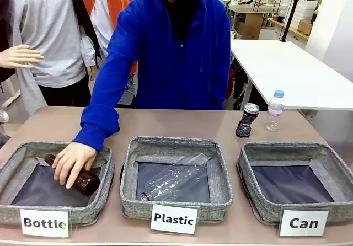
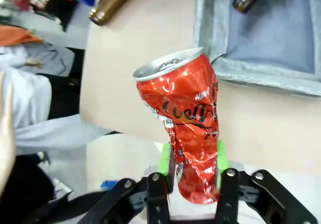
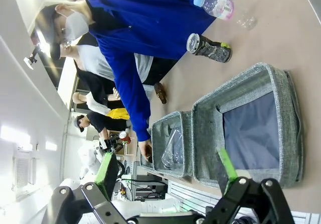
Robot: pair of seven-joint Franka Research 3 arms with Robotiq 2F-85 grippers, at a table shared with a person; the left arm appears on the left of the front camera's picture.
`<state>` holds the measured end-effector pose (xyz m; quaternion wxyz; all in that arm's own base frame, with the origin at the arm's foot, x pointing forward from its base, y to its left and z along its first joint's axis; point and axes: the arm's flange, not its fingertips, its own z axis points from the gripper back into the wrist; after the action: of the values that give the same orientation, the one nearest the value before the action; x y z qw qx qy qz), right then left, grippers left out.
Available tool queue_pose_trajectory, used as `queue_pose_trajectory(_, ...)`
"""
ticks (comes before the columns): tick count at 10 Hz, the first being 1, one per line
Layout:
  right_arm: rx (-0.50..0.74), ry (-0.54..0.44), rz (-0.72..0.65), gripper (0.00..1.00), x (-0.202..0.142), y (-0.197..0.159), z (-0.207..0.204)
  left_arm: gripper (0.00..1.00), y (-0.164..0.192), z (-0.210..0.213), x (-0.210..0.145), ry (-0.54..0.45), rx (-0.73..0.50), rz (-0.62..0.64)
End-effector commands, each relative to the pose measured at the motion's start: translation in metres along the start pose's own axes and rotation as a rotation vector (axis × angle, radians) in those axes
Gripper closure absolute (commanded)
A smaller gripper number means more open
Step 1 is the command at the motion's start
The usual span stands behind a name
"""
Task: Sort the can waste into the basket.
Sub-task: Pick up the can waste from the table and place it in the right Fabric basket.
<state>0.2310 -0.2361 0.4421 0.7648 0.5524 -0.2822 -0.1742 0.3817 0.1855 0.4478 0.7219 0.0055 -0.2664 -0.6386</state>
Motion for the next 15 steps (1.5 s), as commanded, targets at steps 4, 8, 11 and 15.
queue_pose_trajectory(4,0.02,-0.011,0.027,0.0,0.003,0.001,0.001,1.0,0.0,-0.013,0.002,-0.209,0.034,-0.058)
queue_pose_trajectory(8,0.02,-0.011,0.027,0.0,0.003,0.001,0.001,1.0,-0.002,-0.013,0.005,-0.241,0.033,-0.047)
queue_pose_trajectory(11,0.02,-0.011,0.027,0.0,0.003,0.001,0.001,1.0,-0.002,-0.017,0.015,-0.271,0.01,-0.112)
queue_pose_trajectory(15,0.02,-0.011,0.027,0.0,0.003,0.001,0.001,1.0,0.022,-0.051,0.171,-0.51,-0.408,-0.364)
